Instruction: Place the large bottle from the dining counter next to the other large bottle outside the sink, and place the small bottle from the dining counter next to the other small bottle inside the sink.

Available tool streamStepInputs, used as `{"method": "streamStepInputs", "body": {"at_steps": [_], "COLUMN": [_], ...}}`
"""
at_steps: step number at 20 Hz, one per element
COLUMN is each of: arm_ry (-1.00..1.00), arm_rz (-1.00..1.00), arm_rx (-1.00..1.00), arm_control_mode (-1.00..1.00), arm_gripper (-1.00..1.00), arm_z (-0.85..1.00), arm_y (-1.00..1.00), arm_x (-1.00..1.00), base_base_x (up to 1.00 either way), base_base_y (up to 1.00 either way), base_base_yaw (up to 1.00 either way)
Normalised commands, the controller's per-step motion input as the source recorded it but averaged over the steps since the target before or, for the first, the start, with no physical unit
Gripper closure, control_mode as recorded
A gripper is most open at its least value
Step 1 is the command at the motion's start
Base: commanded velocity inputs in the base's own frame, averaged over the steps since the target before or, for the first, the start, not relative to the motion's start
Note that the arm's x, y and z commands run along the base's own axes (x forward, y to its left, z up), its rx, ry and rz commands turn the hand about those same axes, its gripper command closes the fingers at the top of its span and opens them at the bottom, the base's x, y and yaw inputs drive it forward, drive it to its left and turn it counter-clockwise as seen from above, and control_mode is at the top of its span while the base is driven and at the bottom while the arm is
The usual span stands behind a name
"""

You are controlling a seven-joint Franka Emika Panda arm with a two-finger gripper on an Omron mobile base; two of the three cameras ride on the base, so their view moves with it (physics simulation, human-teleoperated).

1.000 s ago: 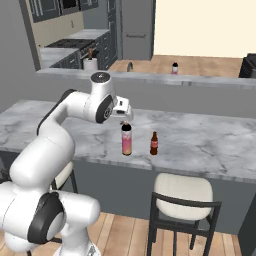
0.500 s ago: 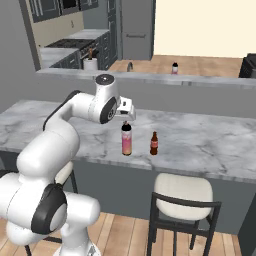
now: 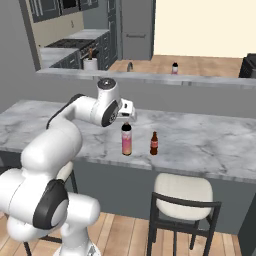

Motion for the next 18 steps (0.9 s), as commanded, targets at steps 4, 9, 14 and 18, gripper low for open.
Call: {"method": "streamStepInputs", "body": {"at_steps": [4,9,14,18], "arm_ry": [0.0,0.0,-0.01,-0.02], "arm_rz": [0.0,0.0,0.0,0.0], "arm_rx": [0.0,0.0,0.0,0.0], "arm_control_mode": [-1.0,-1.0,-1.0,-1.0], "arm_gripper": [-1.0,-1.0,-1.0,-1.0], "arm_z": [-0.09,-0.07,-0.1,-0.14], "arm_y": [-0.1,-0.04,0.0,0.0], "arm_x": [0.07,0.09,0.12,0.12], "base_base_x": [0.0,0.0,0.0,0.0], "base_base_y": [0.0,0.0,0.0,0.0], "base_base_yaw": [0.0,0.0,0.0,0.0]}}
